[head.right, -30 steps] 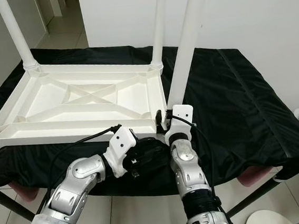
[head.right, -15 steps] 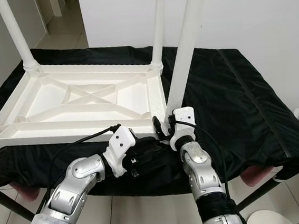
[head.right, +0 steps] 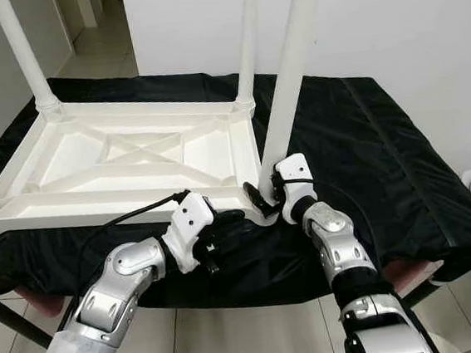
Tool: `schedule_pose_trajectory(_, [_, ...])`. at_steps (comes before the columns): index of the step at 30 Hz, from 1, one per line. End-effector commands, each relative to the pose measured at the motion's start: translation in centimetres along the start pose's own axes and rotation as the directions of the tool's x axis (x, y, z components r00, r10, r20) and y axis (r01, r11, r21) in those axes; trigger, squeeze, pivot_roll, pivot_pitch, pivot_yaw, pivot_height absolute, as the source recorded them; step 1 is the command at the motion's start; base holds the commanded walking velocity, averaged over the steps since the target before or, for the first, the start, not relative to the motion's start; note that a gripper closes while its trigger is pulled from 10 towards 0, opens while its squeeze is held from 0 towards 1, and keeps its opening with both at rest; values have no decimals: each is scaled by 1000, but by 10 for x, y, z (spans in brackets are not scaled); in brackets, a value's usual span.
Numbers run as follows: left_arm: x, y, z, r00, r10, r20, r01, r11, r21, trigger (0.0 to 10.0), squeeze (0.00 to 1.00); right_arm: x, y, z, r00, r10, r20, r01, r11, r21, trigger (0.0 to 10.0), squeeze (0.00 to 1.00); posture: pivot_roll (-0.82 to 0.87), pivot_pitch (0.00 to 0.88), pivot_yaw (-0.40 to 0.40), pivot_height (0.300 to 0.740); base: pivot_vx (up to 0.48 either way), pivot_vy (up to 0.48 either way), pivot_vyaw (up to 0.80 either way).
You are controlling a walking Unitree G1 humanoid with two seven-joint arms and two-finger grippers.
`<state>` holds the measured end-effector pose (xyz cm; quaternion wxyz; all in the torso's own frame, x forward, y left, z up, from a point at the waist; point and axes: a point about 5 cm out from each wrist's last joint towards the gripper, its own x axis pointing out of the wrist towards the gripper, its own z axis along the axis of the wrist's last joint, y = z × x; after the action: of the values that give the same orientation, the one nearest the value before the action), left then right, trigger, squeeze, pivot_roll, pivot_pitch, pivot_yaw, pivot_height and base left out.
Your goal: Building children table
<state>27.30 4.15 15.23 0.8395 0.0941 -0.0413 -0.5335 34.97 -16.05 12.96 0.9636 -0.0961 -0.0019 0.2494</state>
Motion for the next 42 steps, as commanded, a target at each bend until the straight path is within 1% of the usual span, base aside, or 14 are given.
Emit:
schedule_pose_trajectory(1, [2, 3, 0, 998, 59, -3, -59, 998, 9, 10000, 0, 3, 1, -1, 999, 43, -21, -44, 999, -29, 2667, 0, 45, 0, -54, 740, 0, 0, 0])
schedule_pose_trajectory(2, [2, 3, 0, 998, 59, -3, -59, 998, 9, 10000, 0, 3, 1, -1, 999, 43, -21, -44, 999, -29, 2667, 0, 45, 0, -54, 740, 0, 0, 0])
schedule_pose_trajectory(3, [2, 4, 0, 998, 60, -2, -60, 998, 10, 10000, 0, 3, 0, -2, 998, 52, -24, -52, 998, -26, 0, 0, 45, 0, -54, 740, 0, 0, 0])
schedule_pose_trajectory(14, [1, 3, 1, 998, 59, -3, -59, 998, 7, 10000, 0, 0, -1, -9, 997, 68, -32, -68, 998, 3, 0, 0, 43, 16, -52, 740, 0, 0, 0])
schedule_pose_trajectory(15, [1, 3, 1, 998, 59, -3, -59, 998, 8, 10000, 0, -1, -1, -10, 998, 59, -32, -59, 998, 10, 10000, 0, 39, 27, -51, 740, 0, 0, 0])
schedule_pose_trajectory(23, [3, 0, -1, 999, 44, -4, -44, 999, 5, 10000, 0, -2, 1, -8, 1000, -27, -2, 27, 998, 48, 10000, 0, 22, 23, -50, 740, 0, 0, 0])
schedule_pose_trajectory(28, [13, 3, 4, 999, 42, 18, -42, 999, 13, 10000, 0, -3, 13, -3, 982, -185, 28, 181, 977, 116, 10000, 0, -14, 12, -49, 740, 0, 0, 0])
schedule_pose_trajectory(32, [14, 4, 4, 999, 43, 19, -43, 999, 15, 10000, 0, -5, 14, -3, 973, -228, 28, 222, 966, 134, 10000, 0, -21, 13, -47, 740, 0, 0, 0])
schedule_pose_trajectory(33, [15, 5, 4, 999, 43, 19, -43, 999, 17, 10000, 0, -6, 15, -3, 964, -265, 25, 258, 954, 150, 10000, 0, -21, 13, -47, 740, 0, 0, 0])
schedule_pose_trajectory(34, [16, 5, 4, 999, 39, 21, -39, 999, 21, 10000, 0, -11, 19, -4, 928, -372, 12, 365, 915, 174, 10000, 0, -30, 15, -47, 740, 0, 0, 0])
schedule_pose_trajectory(35, [16, 5, 4, 999, 39, 21, -39, 999, 21, 10000, 0, -11, 19, -4, 928, -372, 12, 365, 915, 174, 10000, 0, -30, 15, -47, 740, 0, 0, 0])
schedule_pose_trajectory(38, [15, 7, 5, 999, 42, 21, -42, 999, 21, 10000, 0, -15, 24, -5, 887, -462, -12, 457, 871, 180, 10000, 0, -31, 19, -46, 740, 0, 0, 0])
schedule_pose_trajectory(41, [16, 7, 4, 999, 44, 21, -45, 999, 22, 10000, 0, -21, 30, -4, 808, -589, -12, 579, 789, 206, 10000, 0, -38, 25, -42, 740, 0, 0, 0])
schedule_pose_trajectory(42, [16, 7, 4, 999, 44, 21, -45, 999, 22, 10000, 0, -21, 30, -4, 808, -589, -12, 579, 789, 206, 10000, 0, -38, 25, -42, 740, 0, 0, 0])
